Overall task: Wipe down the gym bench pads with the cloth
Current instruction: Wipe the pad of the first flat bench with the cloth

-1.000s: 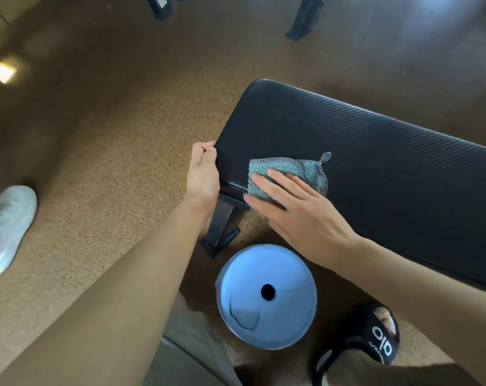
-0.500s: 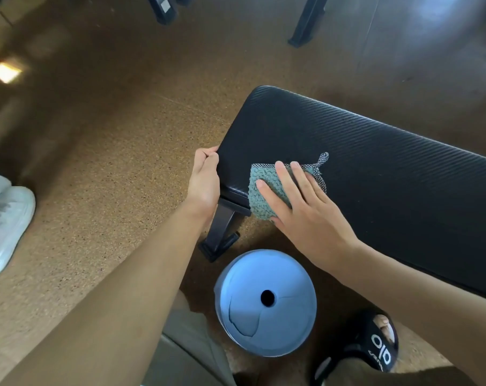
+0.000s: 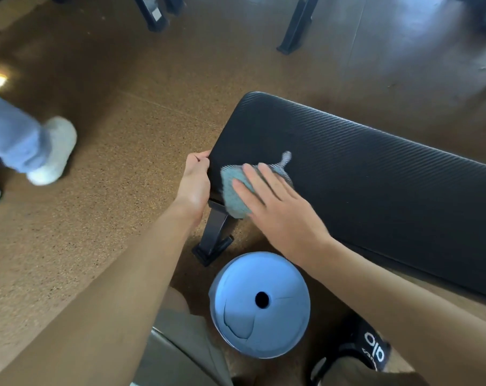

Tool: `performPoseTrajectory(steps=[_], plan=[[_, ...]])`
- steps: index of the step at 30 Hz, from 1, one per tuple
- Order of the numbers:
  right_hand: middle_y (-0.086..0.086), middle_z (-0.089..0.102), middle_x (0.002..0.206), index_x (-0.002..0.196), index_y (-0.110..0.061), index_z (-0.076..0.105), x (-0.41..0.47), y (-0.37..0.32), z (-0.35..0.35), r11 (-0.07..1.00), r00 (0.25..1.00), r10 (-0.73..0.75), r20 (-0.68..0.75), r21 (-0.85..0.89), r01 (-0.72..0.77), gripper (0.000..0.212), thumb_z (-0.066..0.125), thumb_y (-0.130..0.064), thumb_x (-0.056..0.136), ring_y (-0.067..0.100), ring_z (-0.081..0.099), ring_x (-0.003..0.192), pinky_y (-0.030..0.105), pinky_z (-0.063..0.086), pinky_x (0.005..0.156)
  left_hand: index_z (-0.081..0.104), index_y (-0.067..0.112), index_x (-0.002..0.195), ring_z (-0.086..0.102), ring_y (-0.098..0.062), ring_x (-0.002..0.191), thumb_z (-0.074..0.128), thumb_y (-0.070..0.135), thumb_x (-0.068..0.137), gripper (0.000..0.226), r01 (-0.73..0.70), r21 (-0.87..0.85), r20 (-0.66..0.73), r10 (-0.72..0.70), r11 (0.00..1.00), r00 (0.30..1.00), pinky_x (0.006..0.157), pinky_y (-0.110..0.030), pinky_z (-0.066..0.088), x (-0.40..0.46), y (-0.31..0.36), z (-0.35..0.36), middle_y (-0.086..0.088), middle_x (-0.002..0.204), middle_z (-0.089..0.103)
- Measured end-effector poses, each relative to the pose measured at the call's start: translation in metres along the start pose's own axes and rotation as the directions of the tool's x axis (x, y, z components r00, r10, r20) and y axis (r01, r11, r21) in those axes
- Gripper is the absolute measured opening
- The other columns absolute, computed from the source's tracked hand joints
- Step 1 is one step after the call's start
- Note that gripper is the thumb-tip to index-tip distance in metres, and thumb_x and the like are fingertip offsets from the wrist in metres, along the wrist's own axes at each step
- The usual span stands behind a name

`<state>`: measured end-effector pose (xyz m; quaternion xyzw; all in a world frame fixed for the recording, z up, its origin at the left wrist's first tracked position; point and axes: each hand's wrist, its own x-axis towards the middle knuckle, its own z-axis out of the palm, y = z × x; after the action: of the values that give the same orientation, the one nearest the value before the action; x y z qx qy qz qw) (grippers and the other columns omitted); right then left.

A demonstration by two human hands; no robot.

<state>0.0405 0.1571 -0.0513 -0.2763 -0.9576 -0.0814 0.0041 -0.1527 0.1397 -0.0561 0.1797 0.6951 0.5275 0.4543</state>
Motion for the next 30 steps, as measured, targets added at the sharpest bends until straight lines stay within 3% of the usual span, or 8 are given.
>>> performPoseTrajectory(steps=[6,8,11,14,18,22,24,30], plan=[[0.020,0.026,0.167,0.161,-0.007,0.023,-0.059,0.034,-0.003,0.994,0.989,0.096,0.111,-0.056,-0.090,0.089,0.075,-0.024,0.090,0.042,0.024,0.154,0.051,0.023,0.120,0.057,0.034,0.116,0.060,-0.013,0.113,0.033,0.028,0.103,0.028,0.020,-0.002,-0.096,-0.020,1.000,0.995,0.100,-0.037,0.051,0.000,-0.003,0.009,0.008,0.118,0.066],[0.020,0.032,0.165,0.159,-0.005,0.033,-0.034,0.026,-0.008,0.997,0.995,0.065,0.071,-0.057,-0.061,0.079,0.069,-0.021,0.090,0.043,0.029,0.152,0.052,0.017,0.117,0.058,0.034,0.114,0.062,-0.014,0.112,0.035,0.028,0.102,0.027,0.022,-0.010,-0.086,-0.023,1.000,0.996,0.101,-0.039,0.052,0.000,-0.004,0.009,0.007,0.117,0.067],[0.019,0.023,0.168,0.161,-0.006,0.024,0.006,0.008,-0.010,0.997,0.999,-0.024,0.044,-0.074,0.027,0.068,0.043,-0.025,0.099,0.041,0.022,0.155,0.045,0.007,0.120,0.058,0.030,0.117,0.066,-0.017,0.108,0.036,0.026,0.103,0.026,0.010,-0.038,-0.066,-0.012,0.999,0.998,0.098,-0.040,0.054,0.000,-0.004,0.010,0.001,0.116,0.069],[0.017,0.017,0.170,0.163,-0.008,0.017,0.029,-0.006,-0.004,0.998,0.999,-0.024,0.022,-0.051,0.025,0.064,0.039,-0.028,0.106,0.039,0.016,0.156,0.046,0.007,0.126,0.058,0.032,0.118,0.068,-0.018,0.106,0.037,0.029,0.104,0.026,0.013,-0.038,-0.057,-0.015,0.999,0.998,0.096,-0.041,0.056,0.000,-0.003,0.008,-0.002,0.116,0.070],[0.015,0.025,0.168,0.162,-0.010,0.025,0.013,-0.001,-0.007,1.000,1.000,-0.020,-0.022,-0.017,0.019,0.066,0.047,-0.028,0.102,0.036,0.024,0.155,0.042,0.013,0.123,0.058,0.033,0.120,0.066,-0.014,0.106,0.035,0.031,0.104,0.027,0.017,-0.027,-0.076,-0.019,0.999,0.997,0.092,-0.037,0.055,-0.005,-0.002,0.006,0.002,0.115,0.070],[0.014,0.016,0.171,0.164,-0.011,0.015,-0.058,0.028,-0.005,0.998,0.991,0.061,0.122,0.002,-0.061,0.096,0.075,-0.021,0.090,0.035,0.014,0.158,0.046,0.020,0.122,0.057,0.028,0.123,0.058,-0.007,0.101,0.030,0.030,0.106,0.031,0.014,-0.016,-0.182,-0.017,1.000,0.983,0.083,-0.027,0.047,-0.003,0.002,0.017,0.008,0.113,0.062],[0.013,0.022,0.169,0.163,-0.011,0.023,-0.071,0.038,-0.006,0.994,0.986,0.102,0.134,0.016,-0.105,0.092,0.077,-0.024,0.089,0.035,0.019,0.156,0.048,0.025,0.121,0.058,0.024,0.116,0.059,-0.010,0.098,0.030,0.030,0.107,0.031,0.000,-0.041,-0.267,-0.011,0.999,0.964,0.079,-0.026,0.046,0.002,0.002,0.023,0.004,0.113,0.063],[0.005,0.023,0.170,0.162,-0.018,0.027,-0.002,0.033,-0.006,0.984,0.997,-0.021,0.073,0.180,0.008,0.057,0.029,-0.036,0.108,0.028,0.015,0.158,0.040,0.009,0.124,0.063,0.017,0.101,0.058,-0.010,0.084,0.030,0.024,0.106,0.034,-0.059,-0.026,-0.418,0.043,0.998,0.907,0.066,-0.021,0.041,0.009,-0.008,0.034,-0.001,0.102,0.065]])
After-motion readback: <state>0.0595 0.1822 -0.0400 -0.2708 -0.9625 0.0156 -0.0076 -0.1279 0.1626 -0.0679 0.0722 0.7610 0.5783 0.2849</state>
